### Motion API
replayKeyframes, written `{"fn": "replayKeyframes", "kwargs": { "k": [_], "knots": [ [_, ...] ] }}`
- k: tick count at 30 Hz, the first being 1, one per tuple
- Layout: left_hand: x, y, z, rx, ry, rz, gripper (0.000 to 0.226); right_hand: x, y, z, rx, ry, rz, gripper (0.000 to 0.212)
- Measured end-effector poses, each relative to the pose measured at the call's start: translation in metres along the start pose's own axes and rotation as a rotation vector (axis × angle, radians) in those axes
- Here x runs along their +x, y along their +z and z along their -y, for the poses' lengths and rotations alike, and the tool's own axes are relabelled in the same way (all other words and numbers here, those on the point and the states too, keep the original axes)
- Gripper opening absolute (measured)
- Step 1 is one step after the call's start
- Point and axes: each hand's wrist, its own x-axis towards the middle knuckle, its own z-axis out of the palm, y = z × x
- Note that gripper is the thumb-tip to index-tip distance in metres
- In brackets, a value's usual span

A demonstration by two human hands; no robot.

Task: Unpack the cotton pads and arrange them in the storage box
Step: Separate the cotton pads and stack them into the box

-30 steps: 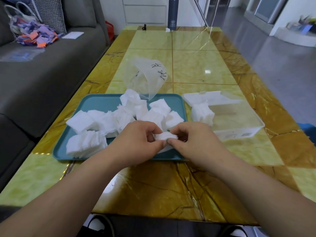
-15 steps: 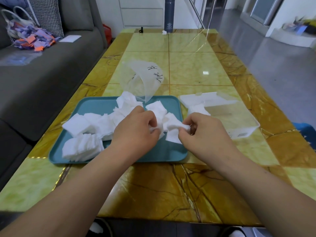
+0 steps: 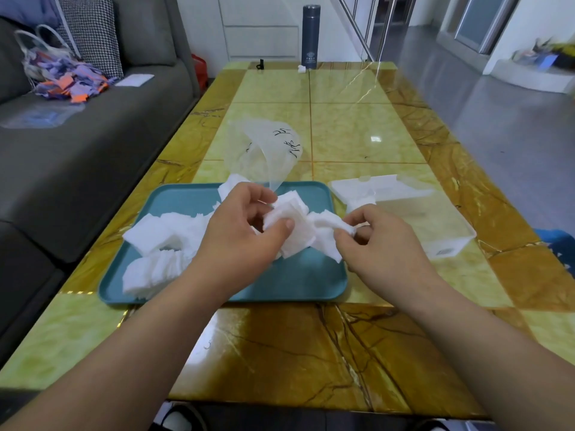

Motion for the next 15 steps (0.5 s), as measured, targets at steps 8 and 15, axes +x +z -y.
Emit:
{"fn": "replayKeyframes", "kwargs": {
  "k": [8,15],
  "knots": [
    [-0.002,-0.007,-0.003,-0.426,-0.108,0.285,0.02,0.002,0.001,0.0,0.207,0.055,0.043,0.005],
    [-0.001,0.0,0.002,-0.25,-0.086,0.253,0.013,-0.001,-0.002,0.009,0.467,0.06,0.185,0.018]
  ]
}}
